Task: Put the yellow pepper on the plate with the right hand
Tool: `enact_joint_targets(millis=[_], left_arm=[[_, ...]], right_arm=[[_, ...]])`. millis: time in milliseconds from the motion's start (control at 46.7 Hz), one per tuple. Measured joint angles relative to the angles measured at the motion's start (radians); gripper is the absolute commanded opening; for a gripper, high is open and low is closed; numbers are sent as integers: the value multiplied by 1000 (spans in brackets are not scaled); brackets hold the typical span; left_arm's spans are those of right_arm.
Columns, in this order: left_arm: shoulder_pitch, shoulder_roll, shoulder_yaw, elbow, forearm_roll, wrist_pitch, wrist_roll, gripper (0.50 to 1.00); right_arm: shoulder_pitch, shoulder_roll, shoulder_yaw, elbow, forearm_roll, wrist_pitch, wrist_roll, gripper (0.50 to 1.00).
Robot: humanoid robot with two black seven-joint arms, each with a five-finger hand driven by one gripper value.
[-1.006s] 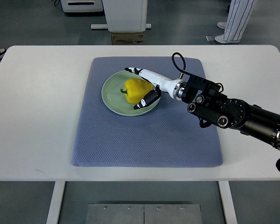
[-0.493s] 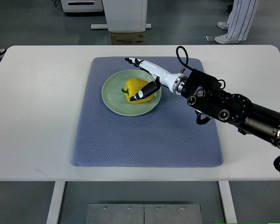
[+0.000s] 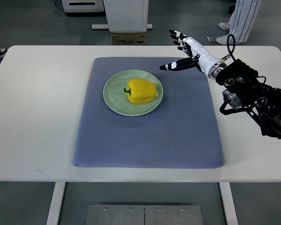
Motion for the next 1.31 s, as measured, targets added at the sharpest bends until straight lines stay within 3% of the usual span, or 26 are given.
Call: enact_joint_targets(millis=[343,642,1306], left_arm=[[0,0,0,0,0,0,0,1000],[0,0,0,0,0,0,0,1000],[0,0,0,0,0,0,0,1000]], right_arm=[[-156,2,395,-3,2,-2,-84,998],[-232,76,608,-5,2,-22,-89,998],[-301,150,786,-4,85,-23,-80,1000]])
